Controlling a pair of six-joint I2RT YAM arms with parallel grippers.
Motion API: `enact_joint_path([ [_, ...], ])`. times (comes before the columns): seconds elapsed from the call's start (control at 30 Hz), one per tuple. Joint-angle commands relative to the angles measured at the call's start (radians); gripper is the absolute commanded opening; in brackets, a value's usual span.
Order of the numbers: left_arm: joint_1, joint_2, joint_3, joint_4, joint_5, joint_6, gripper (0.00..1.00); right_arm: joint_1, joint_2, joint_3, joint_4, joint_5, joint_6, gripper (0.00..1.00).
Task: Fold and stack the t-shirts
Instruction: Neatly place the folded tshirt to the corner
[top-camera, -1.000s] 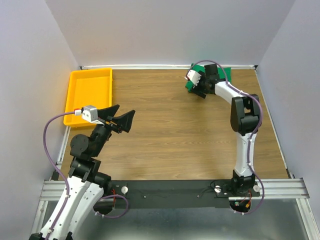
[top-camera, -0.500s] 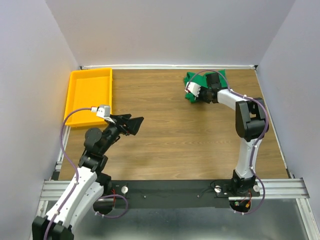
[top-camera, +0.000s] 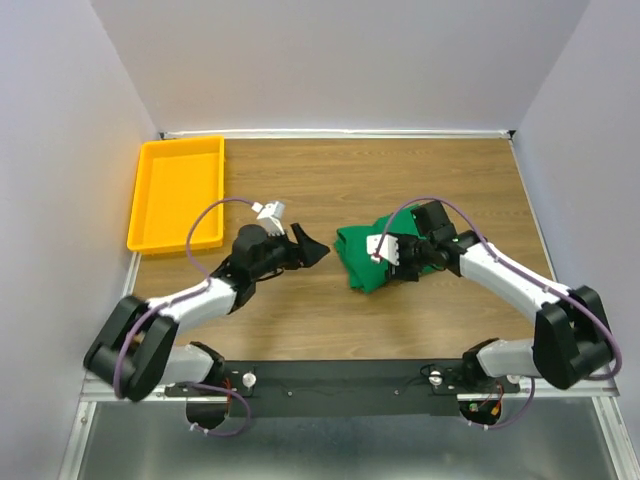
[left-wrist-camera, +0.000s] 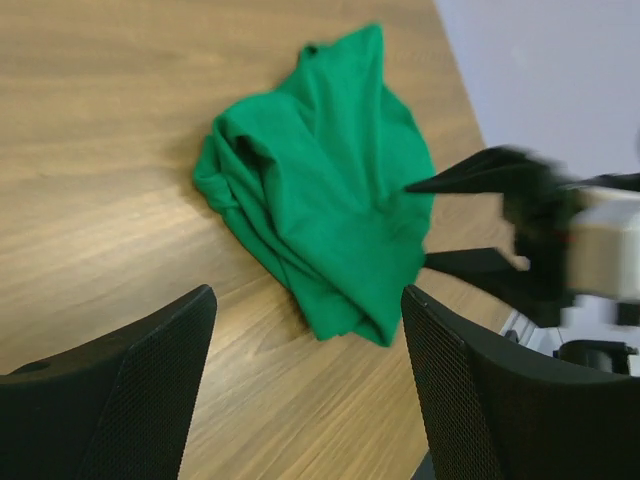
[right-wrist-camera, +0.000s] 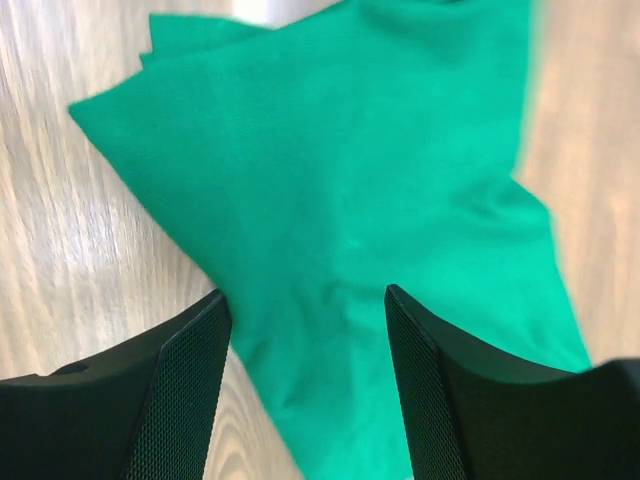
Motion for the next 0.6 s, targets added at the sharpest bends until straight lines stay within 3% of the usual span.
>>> enact_joint_path([
  [0.0, -0.095, 0.203, 0.113, 0.033, -0.111, -0.085, 0.81, -0.026, -0.099, 0.038, 0.021, -0.050, 0.208, 0.69],
  [0.17, -0.178, 0.355, 0.231, -0.030, -0.226, -0.162, 0.80, -0.140, -0.035, 0.124, 0.107, 0.010, 0.510, 0.70],
  [0.3, -0.218, 0.478, 0.379, -0.264, -0.339, -0.181, 0.81, -0.181, -0.083, 0.044, 0.097, -0.083, 0.408, 0.78],
  [0.37, -0.221, 0.519, 0.419, -0.277, -0.370, -0.182, 0.80, -0.184, -0.097, 0.019, 0.108, -0.042, 0.432, 0.80],
  [0.57, -0.223, 0.650, 0.540, -0.401, -0.428, -0.170, 0.59, -0.277, -0.001, 0.067, 0.156, 0.000, 0.587, 0.80],
])
